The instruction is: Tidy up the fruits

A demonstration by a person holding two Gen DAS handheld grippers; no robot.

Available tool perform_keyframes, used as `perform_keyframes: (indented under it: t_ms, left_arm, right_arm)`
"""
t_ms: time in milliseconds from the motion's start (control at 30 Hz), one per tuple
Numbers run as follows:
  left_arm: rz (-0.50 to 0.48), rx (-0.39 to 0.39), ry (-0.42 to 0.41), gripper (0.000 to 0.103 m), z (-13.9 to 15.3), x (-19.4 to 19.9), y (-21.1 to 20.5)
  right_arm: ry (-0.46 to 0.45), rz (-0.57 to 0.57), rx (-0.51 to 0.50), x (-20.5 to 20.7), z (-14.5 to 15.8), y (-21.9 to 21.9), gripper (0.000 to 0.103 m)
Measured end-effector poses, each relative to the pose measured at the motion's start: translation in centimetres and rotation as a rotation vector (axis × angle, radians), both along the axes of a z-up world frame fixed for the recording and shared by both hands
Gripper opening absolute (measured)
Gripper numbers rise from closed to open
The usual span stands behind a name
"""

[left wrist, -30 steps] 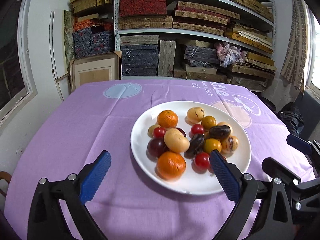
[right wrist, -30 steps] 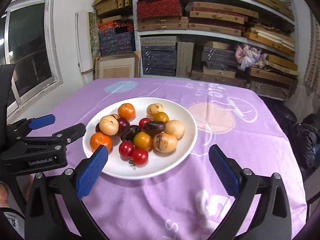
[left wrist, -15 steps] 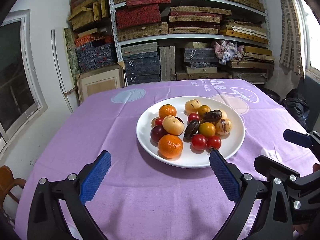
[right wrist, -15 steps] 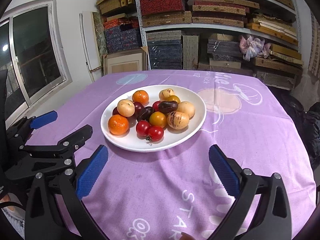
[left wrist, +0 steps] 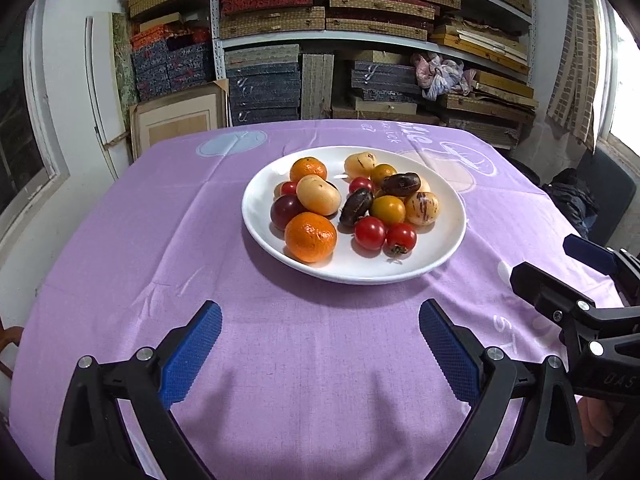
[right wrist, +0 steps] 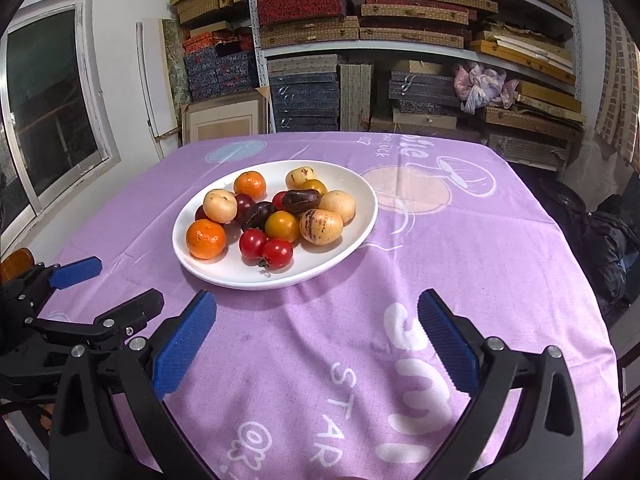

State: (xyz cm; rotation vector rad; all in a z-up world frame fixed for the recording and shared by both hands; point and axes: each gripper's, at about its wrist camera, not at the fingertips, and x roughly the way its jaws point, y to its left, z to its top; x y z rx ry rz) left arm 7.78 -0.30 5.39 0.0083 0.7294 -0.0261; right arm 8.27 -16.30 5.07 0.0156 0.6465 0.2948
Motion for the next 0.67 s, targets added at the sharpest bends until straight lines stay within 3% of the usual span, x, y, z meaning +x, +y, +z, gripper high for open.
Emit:
perform_keyframes:
  t_ms: [167,500,667]
  left_arm:
    - [0.009,-0.009,0.007,0.100,-0.34,0.03,0.02]
    - [0.049,0.090,-0.031,0.100,0.11,-0.44,-0.73]
    - [0.046,0.083,-0.022,0.100,0.08,-0.46,-0.72]
  right_arm:
    - [0.018,0.016,-0.005,0.13,-0.42,0.43,0.099]
    - [0.015,0.032,-0.012,-0.16,-0.48,0.84,0.099]
    - [0.010,0.035,-0.013,-0.31,-0.33,0.81,0.099]
